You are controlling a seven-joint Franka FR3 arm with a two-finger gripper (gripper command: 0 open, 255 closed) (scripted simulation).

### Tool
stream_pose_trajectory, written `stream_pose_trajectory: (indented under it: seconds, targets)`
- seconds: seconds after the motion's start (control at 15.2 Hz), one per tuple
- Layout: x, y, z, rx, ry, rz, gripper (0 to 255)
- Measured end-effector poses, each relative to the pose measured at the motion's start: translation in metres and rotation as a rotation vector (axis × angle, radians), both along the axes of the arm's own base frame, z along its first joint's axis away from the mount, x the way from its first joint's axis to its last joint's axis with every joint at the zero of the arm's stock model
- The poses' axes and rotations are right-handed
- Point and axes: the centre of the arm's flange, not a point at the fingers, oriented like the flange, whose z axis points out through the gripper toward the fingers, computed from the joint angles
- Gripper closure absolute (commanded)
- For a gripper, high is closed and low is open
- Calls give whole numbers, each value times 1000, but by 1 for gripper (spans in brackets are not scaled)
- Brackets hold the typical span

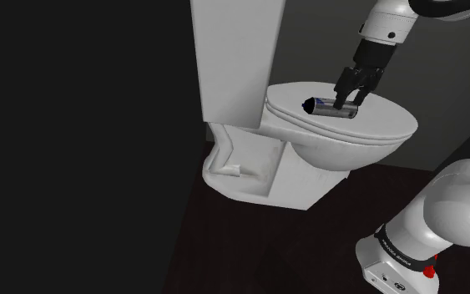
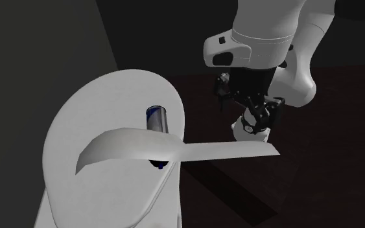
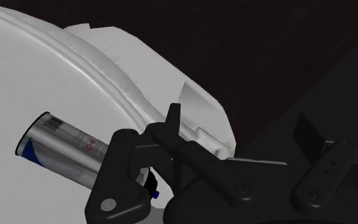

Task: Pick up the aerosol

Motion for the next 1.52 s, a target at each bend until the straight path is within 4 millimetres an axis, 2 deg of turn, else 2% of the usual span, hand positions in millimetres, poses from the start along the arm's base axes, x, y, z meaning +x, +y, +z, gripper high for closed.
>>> stream_pose_trajectory:
  seconds: [0.13,0.46,0.79,1.19,1.32,1.52]
  targets:
    - [1,-6,-1,2,0,19,0]
    - [20,-61,-17,21,2,224,0]
    - [56,-120,-38,41,4,453,0]
    - [112,-173,-63,66,6,731,0]
    - [123,-180,-70,70,7,787,0]
    - [124,-182,-84,71,7,805,0]
